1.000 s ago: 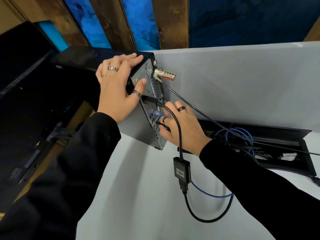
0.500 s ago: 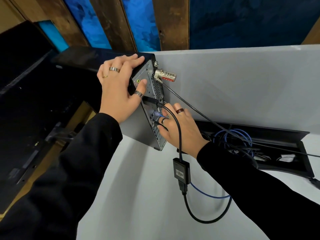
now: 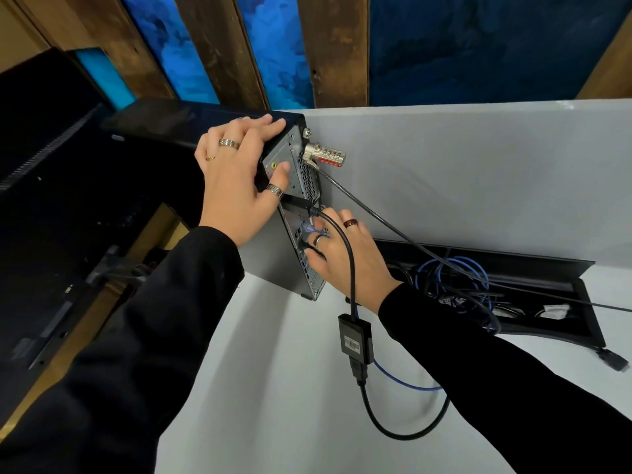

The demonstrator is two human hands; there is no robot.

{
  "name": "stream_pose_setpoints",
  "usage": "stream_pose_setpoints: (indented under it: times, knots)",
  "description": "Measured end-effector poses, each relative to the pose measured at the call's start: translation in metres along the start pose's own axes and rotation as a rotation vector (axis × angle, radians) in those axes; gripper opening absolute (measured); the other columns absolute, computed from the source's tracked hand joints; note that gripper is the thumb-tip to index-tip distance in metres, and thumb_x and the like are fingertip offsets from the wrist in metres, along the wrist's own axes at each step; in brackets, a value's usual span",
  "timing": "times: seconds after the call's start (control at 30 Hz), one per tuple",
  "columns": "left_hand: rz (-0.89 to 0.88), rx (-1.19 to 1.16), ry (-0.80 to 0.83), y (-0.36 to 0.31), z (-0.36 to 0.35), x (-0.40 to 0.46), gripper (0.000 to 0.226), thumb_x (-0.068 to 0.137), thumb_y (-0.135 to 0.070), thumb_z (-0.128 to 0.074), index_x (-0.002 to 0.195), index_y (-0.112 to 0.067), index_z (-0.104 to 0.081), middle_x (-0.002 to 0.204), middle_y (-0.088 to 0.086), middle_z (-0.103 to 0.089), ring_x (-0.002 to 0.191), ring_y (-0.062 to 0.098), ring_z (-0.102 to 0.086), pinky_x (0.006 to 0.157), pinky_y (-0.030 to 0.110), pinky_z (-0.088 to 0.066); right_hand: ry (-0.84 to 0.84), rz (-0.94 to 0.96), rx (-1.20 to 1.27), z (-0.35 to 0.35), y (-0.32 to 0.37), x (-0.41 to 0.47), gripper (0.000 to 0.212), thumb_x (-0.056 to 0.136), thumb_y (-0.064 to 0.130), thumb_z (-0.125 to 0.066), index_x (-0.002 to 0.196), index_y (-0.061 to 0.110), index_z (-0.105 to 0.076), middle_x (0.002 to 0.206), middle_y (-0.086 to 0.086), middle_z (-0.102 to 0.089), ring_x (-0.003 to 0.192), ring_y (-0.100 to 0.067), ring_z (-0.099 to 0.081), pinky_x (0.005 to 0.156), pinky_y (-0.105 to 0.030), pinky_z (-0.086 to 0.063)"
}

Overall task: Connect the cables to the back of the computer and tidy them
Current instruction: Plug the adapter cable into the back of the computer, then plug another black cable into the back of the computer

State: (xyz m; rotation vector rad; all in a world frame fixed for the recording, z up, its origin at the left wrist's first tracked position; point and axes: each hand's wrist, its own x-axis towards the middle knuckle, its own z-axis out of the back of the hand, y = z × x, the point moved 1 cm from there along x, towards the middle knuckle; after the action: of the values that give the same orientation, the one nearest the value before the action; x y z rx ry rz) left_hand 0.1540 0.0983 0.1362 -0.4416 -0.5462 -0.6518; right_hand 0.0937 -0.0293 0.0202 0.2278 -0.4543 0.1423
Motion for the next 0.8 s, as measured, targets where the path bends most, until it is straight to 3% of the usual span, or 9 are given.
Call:
stream_pose_setpoints:
  times: [0.17,0.23,0.37,0.47,0.57,0.67,0.73,0.8]
  knots:
    - [-0.006,-0.002,0.006,0.002,0.001,-0.001,0.042,0.086,-0.031,-0.053,0.127,-0.021,-0.051,0.13,0.001,-0.052,0.119,0.024,-0.04,0.095,0.024,-0.014,0.073,-0.087,0.444,0.015,-0.015,-0.022,0.019,0.093,0.029,-0.051,0.105,0.016,-0.057,0.107,-0.001,-0.06,0.093,-0.017,-0.058,0.083,-0.035,-0.05]
    - [-0.01,-0.007,-0.006,0.002,0.001,-0.002,0.042,0.086,-0.029,-0.054,0.126,-0.02,-0.051,0.13,0.003,-0.052,0.12,0.025,-0.039,0.098,0.028,-0.015,0.116,-0.11,0.5,0.025,-0.019,-0.036,0.022,0.096,0.022,-0.046,0.11,0.012,-0.059,0.115,0.001,-0.055,0.098,-0.015,-0.059,0.093,-0.033,-0.047]
    - [0.002,-0.01,0.002,-0.002,0.003,-0.006,0.045,0.086,-0.028,-0.052,0.129,-0.017,-0.049,0.132,0.008,-0.05,0.123,0.022,-0.034,0.107,0.036,-0.013,0.095,-0.227,0.589,0.054,-0.023,-0.072,0.025,0.097,0.014,-0.044,0.114,0.009,-0.061,0.113,0.004,-0.053,0.097,-0.004,-0.054,0.09,-0.015,-0.041]
    - [0.002,-0.035,0.027,-0.014,0.008,-0.015,0.049,0.086,-0.026,-0.05,0.133,-0.014,-0.044,0.136,0.01,-0.046,0.13,0.025,-0.033,0.115,0.045,-0.007,0.066,-0.31,0.578,0.078,-0.033,-0.106,0.025,0.097,0.02,-0.044,0.117,0.015,-0.058,0.11,0.007,-0.054,0.092,-0.001,-0.054,0.083,-0.012,-0.044]
    - [0.009,-0.106,0.0,-0.03,0.013,-0.031,0.048,0.085,-0.02,-0.052,0.132,-0.01,-0.045,0.137,0.015,-0.044,0.13,0.03,-0.032,0.113,0.052,-0.02,0.001,-0.414,0.564,0.095,-0.05,-0.142,0.022,0.097,0.018,-0.041,0.109,0.019,-0.059,0.101,0.009,-0.059,0.092,-0.001,-0.057,0.083,-0.011,-0.044]
    - [0.052,-0.153,-0.009,-0.047,0.014,-0.05,0.046,0.084,-0.018,-0.052,0.129,-0.009,-0.048,0.138,0.017,-0.041,0.132,0.035,-0.03,0.111,0.054,-0.022,-0.05,-0.573,0.503,0.101,-0.077,-0.18,0.021,0.097,0.014,-0.039,0.099,0.026,-0.056,0.09,0.008,-0.061,0.085,-0.006,-0.06,0.077,-0.019,-0.045]
    - [0.075,-0.191,-0.01,-0.06,0.017,-0.064,0.044,0.084,-0.019,-0.052,0.127,-0.009,-0.05,0.138,0.017,-0.042,0.132,0.034,-0.03,0.112,0.048,-0.023,-0.034,-0.694,0.406,0.096,-0.1,-0.204,0.021,0.098,0.018,-0.037,0.098,0.022,-0.058,0.09,0.0,-0.064,0.087,-0.015,-0.061,0.075,-0.022,-0.041]
    - [0.1,-0.237,0.009,-0.074,0.02,-0.078,0.042,0.085,-0.021,-0.051,0.126,-0.011,-0.051,0.136,0.013,-0.043,0.13,0.029,-0.031,0.11,0.033,-0.022,0.064,-0.808,0.246,0.083,-0.126,-0.224,0.028,0.098,0.026,-0.038,0.112,0.014,-0.06,0.106,-0.009,-0.065,0.104,-0.024,-0.057,0.084,-0.025,-0.04]
